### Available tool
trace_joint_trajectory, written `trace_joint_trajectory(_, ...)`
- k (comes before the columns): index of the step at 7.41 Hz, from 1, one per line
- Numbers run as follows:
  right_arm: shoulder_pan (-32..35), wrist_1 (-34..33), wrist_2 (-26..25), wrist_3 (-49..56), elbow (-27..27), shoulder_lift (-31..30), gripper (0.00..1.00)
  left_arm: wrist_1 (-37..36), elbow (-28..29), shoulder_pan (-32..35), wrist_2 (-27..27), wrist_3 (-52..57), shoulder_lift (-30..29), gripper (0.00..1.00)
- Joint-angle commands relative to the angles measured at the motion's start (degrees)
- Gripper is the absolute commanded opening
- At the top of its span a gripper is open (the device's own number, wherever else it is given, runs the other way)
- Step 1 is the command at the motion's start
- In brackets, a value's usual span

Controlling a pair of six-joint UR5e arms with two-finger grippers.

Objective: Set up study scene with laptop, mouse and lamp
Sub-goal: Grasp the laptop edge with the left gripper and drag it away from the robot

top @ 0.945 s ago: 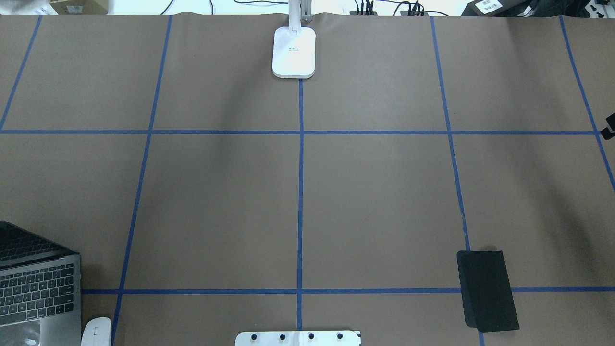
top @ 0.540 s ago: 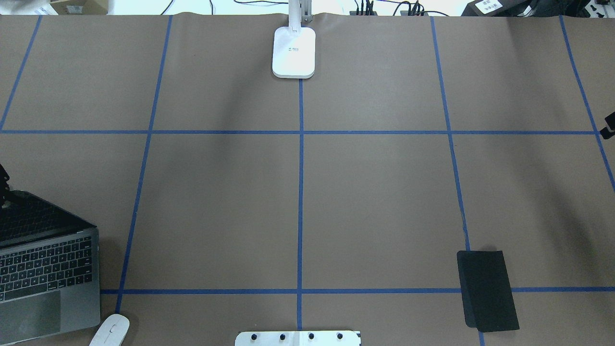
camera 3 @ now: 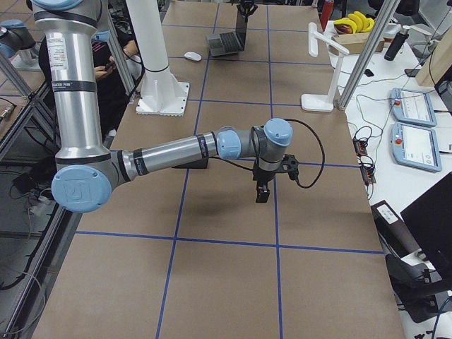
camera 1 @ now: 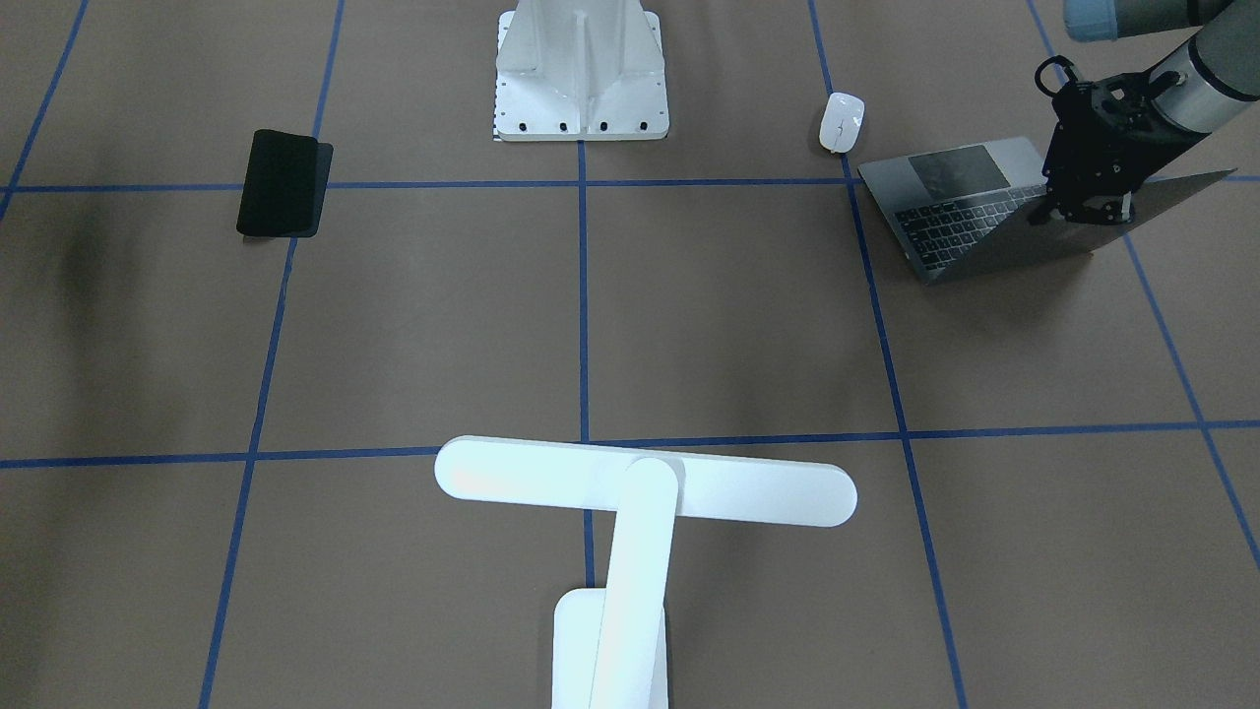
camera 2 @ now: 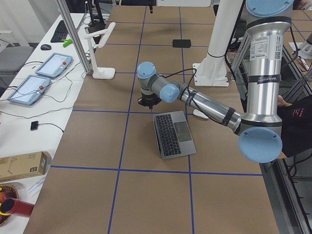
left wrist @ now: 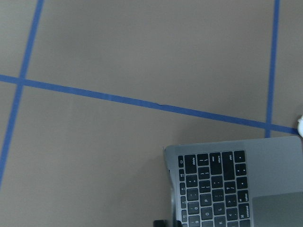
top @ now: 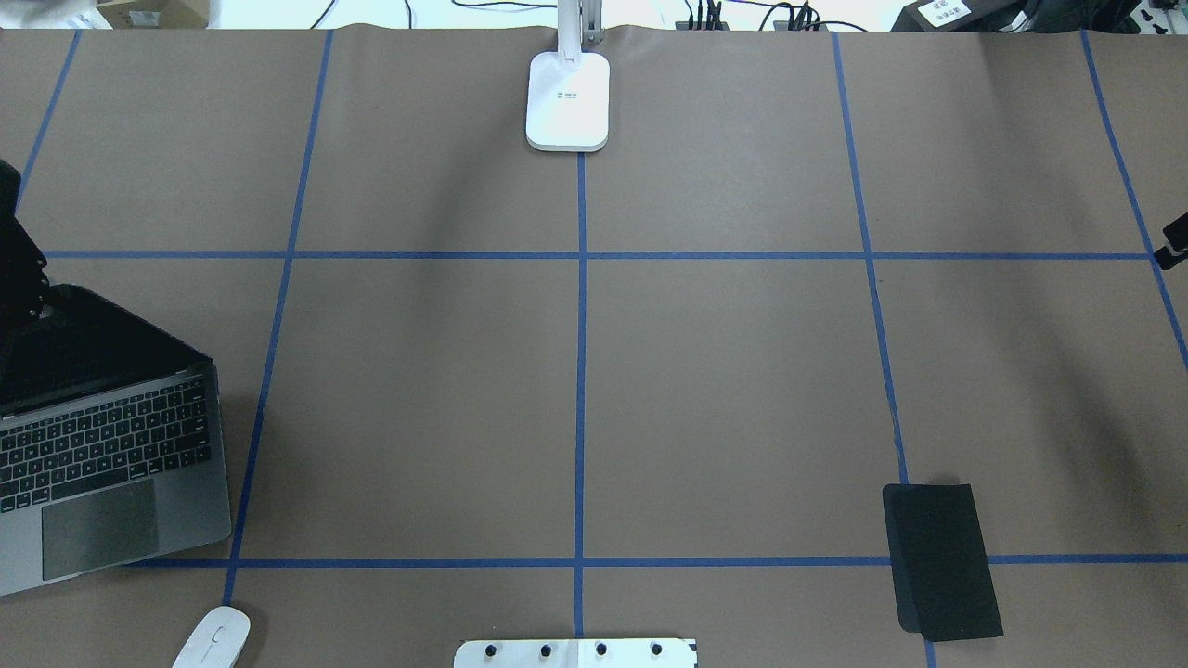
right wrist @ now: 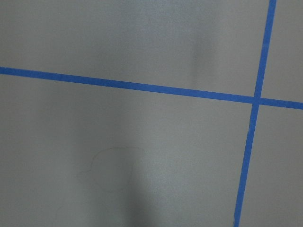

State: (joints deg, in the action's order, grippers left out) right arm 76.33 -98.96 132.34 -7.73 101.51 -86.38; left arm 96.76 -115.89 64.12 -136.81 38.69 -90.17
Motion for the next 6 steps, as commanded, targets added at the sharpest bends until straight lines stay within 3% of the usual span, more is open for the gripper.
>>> trace_joint_trajectory(1,0.0,-0.1,-0.1,0.0,-1.1,0.4,1.0,-4.3,-0.1,1.4,1.0,0.1,-5.8,0.0)
trace_joint_trajectory(3,0.0,-0.1,-0.1,0.0,-1.1,0.3,1.0,-4.5,0.2,1.1,3.5,0.0,-9.7,0.0)
trace_joint_trajectory(6,0.0,-0.1,-1.4,-0.1,-1.0,0.2,1.0,-16.2,0.8,-1.3,6.5,0.0,-22.1,0.0)
